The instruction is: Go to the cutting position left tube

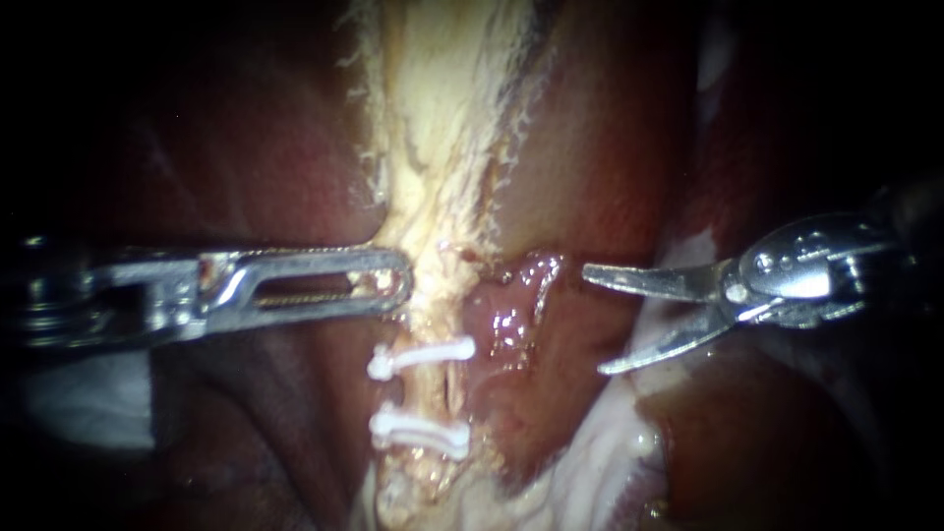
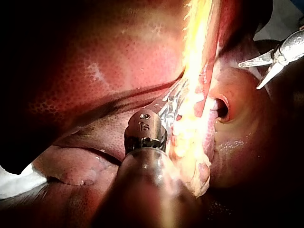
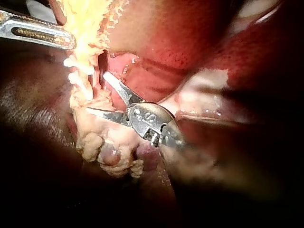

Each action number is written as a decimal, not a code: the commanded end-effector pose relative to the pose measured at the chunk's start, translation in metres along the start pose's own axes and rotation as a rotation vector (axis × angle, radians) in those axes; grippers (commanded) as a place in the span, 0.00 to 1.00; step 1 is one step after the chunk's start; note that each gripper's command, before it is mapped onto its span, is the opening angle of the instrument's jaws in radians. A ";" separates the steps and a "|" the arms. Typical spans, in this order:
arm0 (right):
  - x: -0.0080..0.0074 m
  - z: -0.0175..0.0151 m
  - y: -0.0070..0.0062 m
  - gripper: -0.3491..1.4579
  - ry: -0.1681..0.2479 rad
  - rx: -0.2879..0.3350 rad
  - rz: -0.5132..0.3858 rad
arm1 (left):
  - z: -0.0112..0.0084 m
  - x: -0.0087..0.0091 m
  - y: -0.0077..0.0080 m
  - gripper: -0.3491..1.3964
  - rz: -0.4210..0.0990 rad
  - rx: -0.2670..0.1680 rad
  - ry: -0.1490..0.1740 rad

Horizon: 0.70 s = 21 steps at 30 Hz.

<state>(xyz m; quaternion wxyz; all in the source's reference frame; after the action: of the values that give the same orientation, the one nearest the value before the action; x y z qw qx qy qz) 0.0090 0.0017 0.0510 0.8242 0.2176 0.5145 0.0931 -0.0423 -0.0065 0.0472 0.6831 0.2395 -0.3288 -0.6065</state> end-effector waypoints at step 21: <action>-0.0029 0.0111 -0.0034 0.99 -0.022 0.184 0.131 | -0.0063 -0.0016 0.0000 0.00 -0.007 -0.003 -0.012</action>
<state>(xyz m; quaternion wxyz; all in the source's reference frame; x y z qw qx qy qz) 0.0177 -0.0056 0.0563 0.7977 0.3288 0.4962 0.0966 -0.0377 -0.0054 0.0427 0.6795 0.2352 -0.3311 -0.6110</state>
